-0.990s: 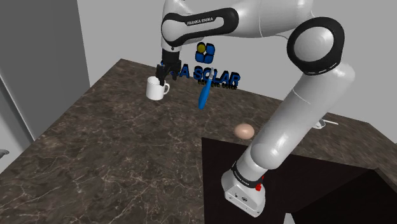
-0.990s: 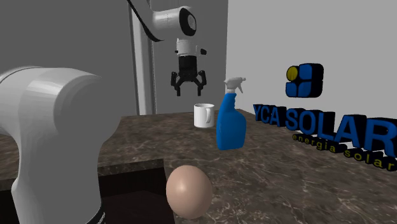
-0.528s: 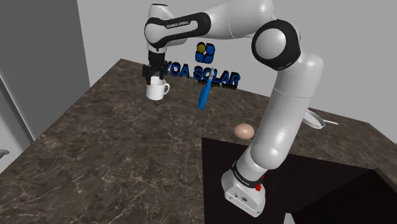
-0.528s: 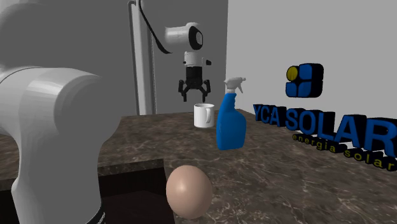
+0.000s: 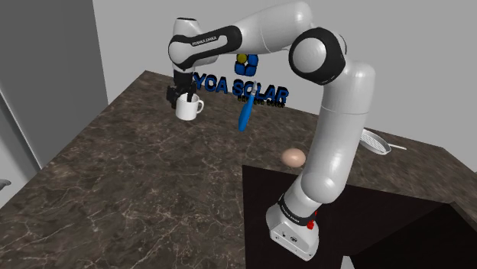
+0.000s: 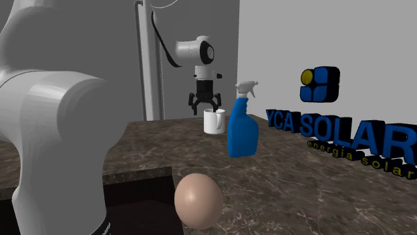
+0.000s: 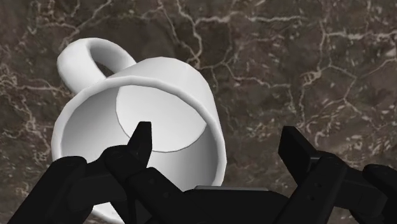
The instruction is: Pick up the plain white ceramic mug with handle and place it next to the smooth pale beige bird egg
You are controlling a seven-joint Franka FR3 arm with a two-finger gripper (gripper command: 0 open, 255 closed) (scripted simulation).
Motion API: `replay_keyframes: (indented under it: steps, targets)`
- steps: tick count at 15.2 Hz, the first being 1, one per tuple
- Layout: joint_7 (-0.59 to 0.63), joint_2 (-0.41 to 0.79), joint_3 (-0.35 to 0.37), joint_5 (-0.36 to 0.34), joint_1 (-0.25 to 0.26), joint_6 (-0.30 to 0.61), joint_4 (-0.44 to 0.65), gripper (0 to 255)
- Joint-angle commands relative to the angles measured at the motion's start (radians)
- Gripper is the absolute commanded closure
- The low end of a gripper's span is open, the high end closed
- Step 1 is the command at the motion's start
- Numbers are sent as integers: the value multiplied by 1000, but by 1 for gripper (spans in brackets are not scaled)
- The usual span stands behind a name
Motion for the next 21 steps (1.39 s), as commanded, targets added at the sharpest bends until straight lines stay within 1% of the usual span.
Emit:
replay_keyframes:
  steps: [1, 8, 9, 18, 21]
  targets:
    - [0, 9, -1, -1, 0, 17, -8, 0]
    - [0, 9, -1, -1, 0, 17, -7, 0]
    - [0, 9, -1, -1, 0, 17, -7, 255]
    - [0, 9, -1, -1, 0, 17, -7, 255]
    - [-2, -8, 0, 1, -1, -17, 9, 255]
